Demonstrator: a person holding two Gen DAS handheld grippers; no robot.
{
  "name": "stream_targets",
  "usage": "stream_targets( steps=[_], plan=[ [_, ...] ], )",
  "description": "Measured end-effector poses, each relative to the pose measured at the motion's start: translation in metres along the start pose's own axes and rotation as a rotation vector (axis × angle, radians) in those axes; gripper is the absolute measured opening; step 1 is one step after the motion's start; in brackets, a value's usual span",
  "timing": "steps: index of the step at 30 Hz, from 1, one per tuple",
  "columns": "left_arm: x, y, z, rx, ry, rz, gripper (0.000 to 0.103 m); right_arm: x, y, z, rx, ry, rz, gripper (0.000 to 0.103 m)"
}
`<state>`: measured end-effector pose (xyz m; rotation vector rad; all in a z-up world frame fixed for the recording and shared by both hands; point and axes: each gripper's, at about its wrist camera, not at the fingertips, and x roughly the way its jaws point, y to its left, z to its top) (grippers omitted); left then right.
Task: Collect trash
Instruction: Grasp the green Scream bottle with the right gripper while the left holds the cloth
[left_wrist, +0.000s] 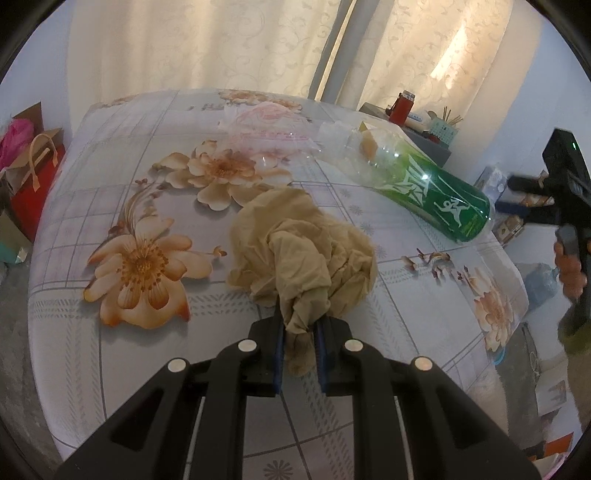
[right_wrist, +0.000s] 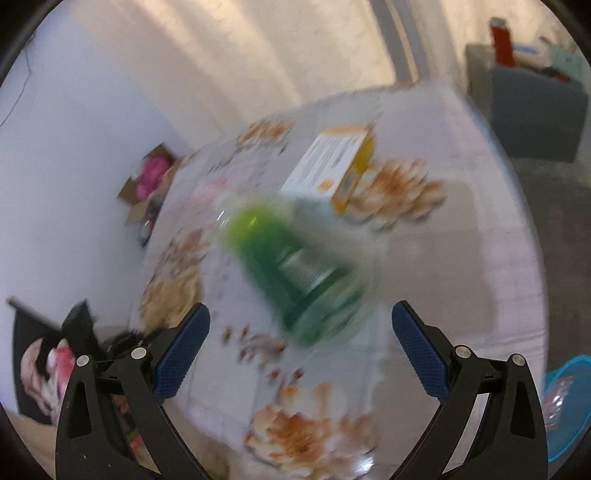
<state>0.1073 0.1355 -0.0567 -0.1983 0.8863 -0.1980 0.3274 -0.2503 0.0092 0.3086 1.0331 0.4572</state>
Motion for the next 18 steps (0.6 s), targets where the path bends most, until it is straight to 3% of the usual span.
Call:
stream_targets(
  steps=[3, 6, 10, 13, 15, 17, 18],
  plan=[
    [0.0, -0.001, -0.001, -0.003, -0.001, 0.001, 0.013, 0.01, -0.009, 0.023, 0.048, -0.03, 0.032, 0.095],
    [0.0, -0.001, -0.002, -0.009, -0.002, 0.002, 0.013, 0.029, 0.007, 0.038, -0.013, -0.001, 0.022, 0.095],
    [0.0, -0.002, -0.001, -0.013, -0.006, 0.008, 0.013, 0.076, 0.043, 0.042, -0.197, 0.159, -0.06, 0.095],
    [0.001, -0.002, -0.001, -0.012, -0.008, 0.012, 0.013, 0.103, 0.061, 0.035, -0.294, 0.232, -0.119, 0.095],
    [0.001, -0.002, -0.001, -0.011, -0.008, 0.015, 0.013, 0.112, 0.066, 0.028, -0.319, 0.269, -0.145, 0.088],
    [0.001, -0.002, -0.002, -0.012, -0.008, 0.017, 0.013, 0.114, 0.069, 0.02, -0.317, 0.291, -0.158, 0.072],
    [0.001, -0.002, -0.002, -0.012, -0.009, 0.018, 0.013, 0.111, 0.07, 0.014, -0.308, 0.295, -0.161, 0.071]
  ],
)
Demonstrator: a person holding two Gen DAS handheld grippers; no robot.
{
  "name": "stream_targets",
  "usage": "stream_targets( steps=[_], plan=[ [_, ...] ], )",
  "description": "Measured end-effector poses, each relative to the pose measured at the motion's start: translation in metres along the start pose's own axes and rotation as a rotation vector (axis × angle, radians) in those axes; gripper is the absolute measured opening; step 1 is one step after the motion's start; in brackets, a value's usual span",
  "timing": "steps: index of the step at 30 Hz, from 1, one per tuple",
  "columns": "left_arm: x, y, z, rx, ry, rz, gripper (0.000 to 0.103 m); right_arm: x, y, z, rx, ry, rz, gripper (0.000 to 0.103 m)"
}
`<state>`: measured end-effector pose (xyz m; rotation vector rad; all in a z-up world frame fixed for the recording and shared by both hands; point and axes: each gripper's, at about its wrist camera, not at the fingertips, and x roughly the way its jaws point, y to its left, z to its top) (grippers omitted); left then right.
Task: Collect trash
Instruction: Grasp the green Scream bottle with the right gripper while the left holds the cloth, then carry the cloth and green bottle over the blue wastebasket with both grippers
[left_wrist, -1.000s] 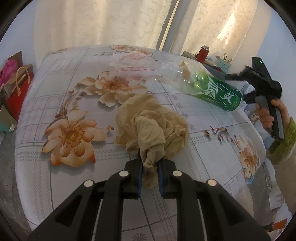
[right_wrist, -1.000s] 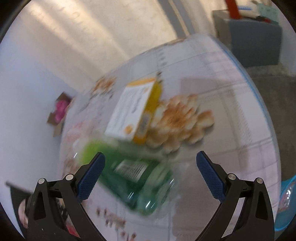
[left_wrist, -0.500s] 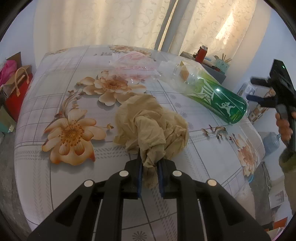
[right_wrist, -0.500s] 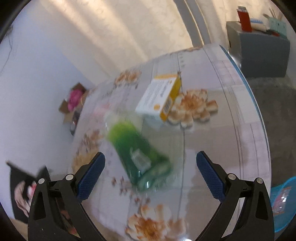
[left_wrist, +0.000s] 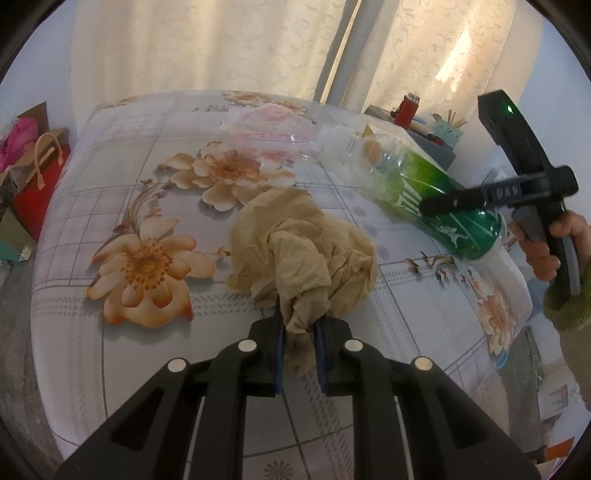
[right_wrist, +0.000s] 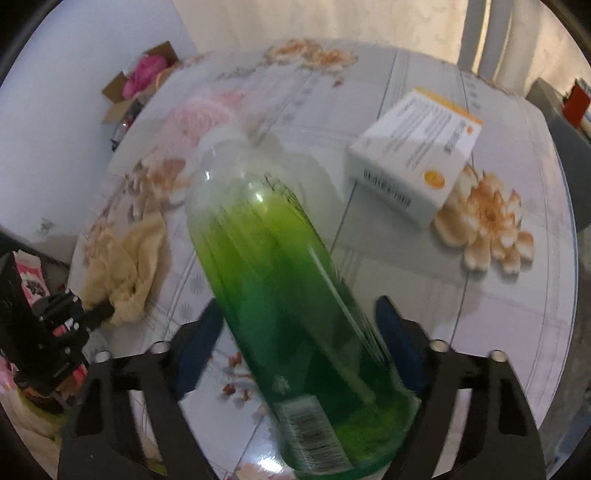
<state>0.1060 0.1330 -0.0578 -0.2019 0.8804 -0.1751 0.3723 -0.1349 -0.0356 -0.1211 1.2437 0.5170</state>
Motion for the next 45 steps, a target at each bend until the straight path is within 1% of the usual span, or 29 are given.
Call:
stream_targets(
  steps=[5, 7, 10, 12, 13, 15, 18, 21, 23, 30, 37, 41, 45],
  plan=[
    [-0.001, -0.001, -0.001, 0.0, 0.003, 0.006, 0.013, -0.013, 0.001, -0.036, 0.115, 0.0, 0.053, 0.057],
    [-0.002, -0.001, -0.001, -0.003, 0.004, 0.008, 0.013, -0.02, -0.002, -0.058, 0.187, -0.007, 0.087, 0.055],
    [-0.003, -0.002, -0.002, 0.001, 0.003, 0.012, 0.013, -0.03, -0.006, -0.089, 0.29, -0.027, 0.128, 0.055],
    [-0.003, -0.004, -0.002, 0.008, 0.003, 0.02, 0.013, -0.033, -0.004, -0.103, 0.337, -0.039, 0.146, 0.055],
    [-0.003, -0.006, -0.002, 0.015, 0.002, 0.025, 0.013, -0.034, -0.003, -0.111, 0.351, -0.044, 0.151, 0.055],
    [-0.003, -0.009, -0.002, 0.038, -0.003, 0.041, 0.013, -0.035, 0.002, -0.118, 0.37, -0.055, 0.145, 0.058],
    [-0.003, -0.016, -0.003, 0.066, -0.012, 0.061, 0.013, -0.038, 0.005, -0.122, 0.386, -0.092, 0.124, 0.064],
    [-0.003, -0.021, -0.002, 0.092, -0.024, 0.082, 0.013, -0.037, 0.004, -0.122, 0.409, -0.12, 0.12, 0.064],
    [-0.004, -0.025, -0.001, 0.112, -0.032, 0.1, 0.013, -0.035, 0.004, -0.124, 0.418, -0.131, 0.124, 0.055],
    [-0.009, -0.033, 0.004, 0.143, -0.062, 0.139, 0.012, -0.031, 0.002, -0.126, 0.486, -0.197, 0.168, 0.053],
    [-0.015, -0.038, 0.008, 0.156, -0.08, 0.14, 0.012, -0.037, -0.01, -0.132, 0.558, -0.244, 0.237, 0.053],
    [-0.019, -0.041, 0.009, 0.163, -0.09, 0.144, 0.012, -0.046, -0.017, -0.145, 0.587, -0.266, 0.274, 0.053],
    [-0.021, -0.045, 0.009, 0.172, -0.097, 0.148, 0.012, -0.051, -0.02, -0.15, 0.604, -0.287, 0.305, 0.053]
  ],
)
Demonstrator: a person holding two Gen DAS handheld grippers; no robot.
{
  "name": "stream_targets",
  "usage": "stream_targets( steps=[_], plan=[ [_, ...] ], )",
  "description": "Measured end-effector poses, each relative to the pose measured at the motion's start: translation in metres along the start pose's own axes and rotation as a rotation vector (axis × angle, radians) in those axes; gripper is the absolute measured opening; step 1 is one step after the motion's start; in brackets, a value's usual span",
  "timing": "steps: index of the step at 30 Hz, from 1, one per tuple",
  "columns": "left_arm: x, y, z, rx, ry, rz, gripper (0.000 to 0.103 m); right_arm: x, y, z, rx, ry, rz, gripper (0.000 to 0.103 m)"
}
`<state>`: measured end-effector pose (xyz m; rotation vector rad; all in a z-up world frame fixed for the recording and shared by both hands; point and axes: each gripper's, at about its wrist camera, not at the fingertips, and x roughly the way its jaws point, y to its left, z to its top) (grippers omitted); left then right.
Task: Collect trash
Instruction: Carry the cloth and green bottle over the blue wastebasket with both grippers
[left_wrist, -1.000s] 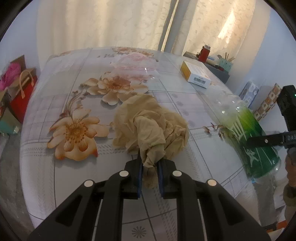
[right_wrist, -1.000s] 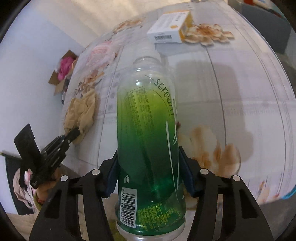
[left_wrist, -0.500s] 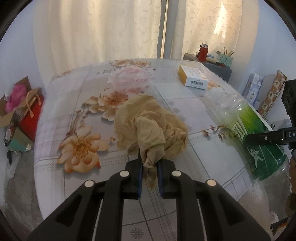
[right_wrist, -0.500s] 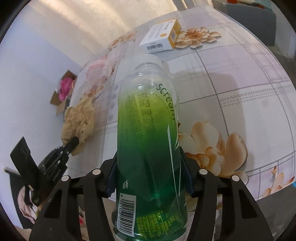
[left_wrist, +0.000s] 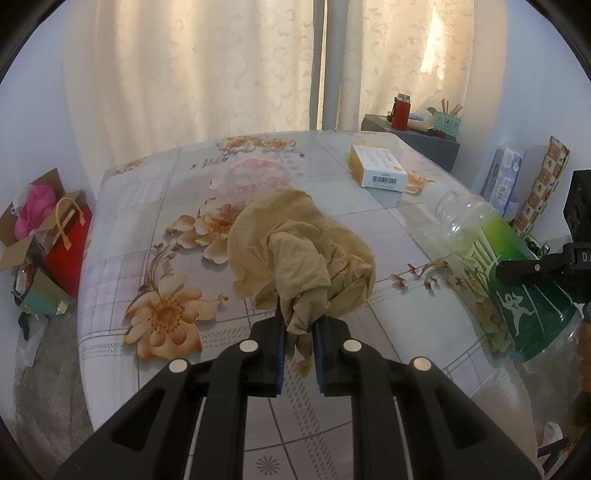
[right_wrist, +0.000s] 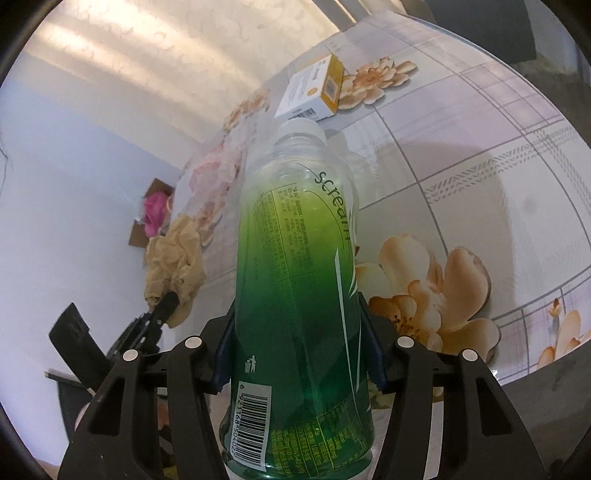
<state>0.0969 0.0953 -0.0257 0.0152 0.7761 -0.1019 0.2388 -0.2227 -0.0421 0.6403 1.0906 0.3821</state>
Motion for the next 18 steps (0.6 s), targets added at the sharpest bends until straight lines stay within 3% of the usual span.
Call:
stream_targets(
  steps=[18],
  plan=[
    [-0.014, -0.014, 0.005, 0.041, -0.031, 0.025, 0.012, -0.013, -0.009, -0.003, 0.012, -0.036, 0.047, 0.053]
  ],
)
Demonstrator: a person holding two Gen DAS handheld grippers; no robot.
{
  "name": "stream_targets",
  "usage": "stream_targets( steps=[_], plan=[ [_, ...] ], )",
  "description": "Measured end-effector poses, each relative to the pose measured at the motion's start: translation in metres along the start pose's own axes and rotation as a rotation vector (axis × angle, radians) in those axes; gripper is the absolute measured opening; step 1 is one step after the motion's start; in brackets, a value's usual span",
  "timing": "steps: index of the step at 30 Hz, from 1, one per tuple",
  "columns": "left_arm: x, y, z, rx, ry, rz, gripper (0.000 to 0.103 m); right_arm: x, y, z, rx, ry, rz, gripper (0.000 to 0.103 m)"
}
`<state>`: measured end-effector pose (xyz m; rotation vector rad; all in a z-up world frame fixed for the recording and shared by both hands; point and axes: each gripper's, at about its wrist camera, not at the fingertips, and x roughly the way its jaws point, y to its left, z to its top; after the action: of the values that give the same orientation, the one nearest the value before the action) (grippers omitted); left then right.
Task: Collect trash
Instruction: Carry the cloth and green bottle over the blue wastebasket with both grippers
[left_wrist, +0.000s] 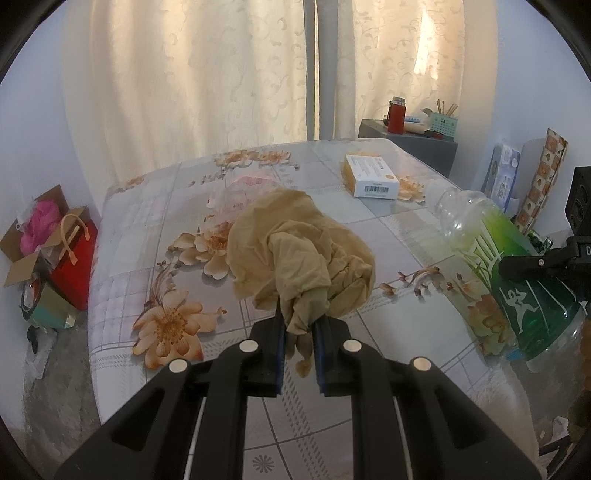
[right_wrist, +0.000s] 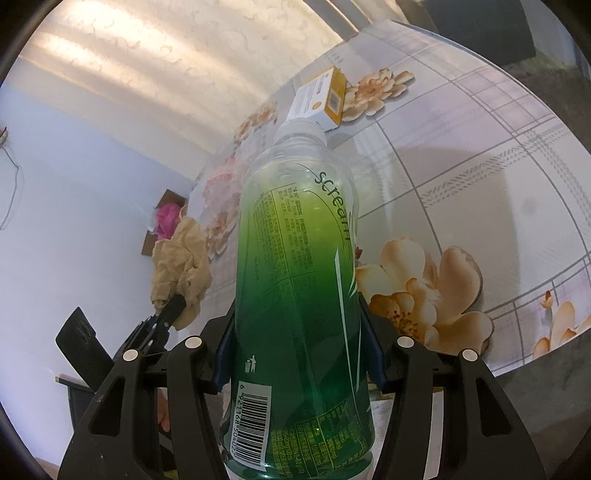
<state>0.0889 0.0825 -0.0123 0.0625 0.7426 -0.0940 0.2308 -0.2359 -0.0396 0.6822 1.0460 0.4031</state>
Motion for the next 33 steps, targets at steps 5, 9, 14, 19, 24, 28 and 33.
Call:
stream_targets(
  steps=[5, 9, 14, 19, 24, 28, 33],
  plan=[
    [-0.003, -0.003, 0.002, 0.011, -0.01, 0.005, 0.012, -0.002, -0.002, -0.001, -0.003, -0.005, 0.005, 0.053],
    [-0.006, -0.005, 0.003, 0.02, -0.016, 0.009, 0.012, -0.007, -0.005, -0.003, -0.003, -0.012, 0.013, 0.053],
    [-0.011, -0.01, 0.006, 0.032, -0.026, 0.014, 0.012, -0.01, -0.007, -0.004, -0.003, -0.021, 0.021, 0.053],
    [-0.016, -0.016, 0.008, 0.045, -0.037, 0.019, 0.012, -0.017, -0.01, -0.006, -0.001, -0.03, 0.037, 0.053],
    [-0.021, -0.023, 0.009, 0.06, -0.049, 0.017, 0.012, -0.025, -0.015, -0.009, 0.006, -0.041, 0.05, 0.053],
    [-0.029, -0.031, 0.012, 0.072, -0.066, 0.002, 0.012, -0.034, -0.02, -0.012, 0.013, -0.057, 0.06, 0.053],
    [-0.035, -0.041, 0.019, 0.084, -0.081, -0.046, 0.012, -0.051, -0.026, -0.019, 0.032, -0.092, 0.07, 0.053]
  ],
)
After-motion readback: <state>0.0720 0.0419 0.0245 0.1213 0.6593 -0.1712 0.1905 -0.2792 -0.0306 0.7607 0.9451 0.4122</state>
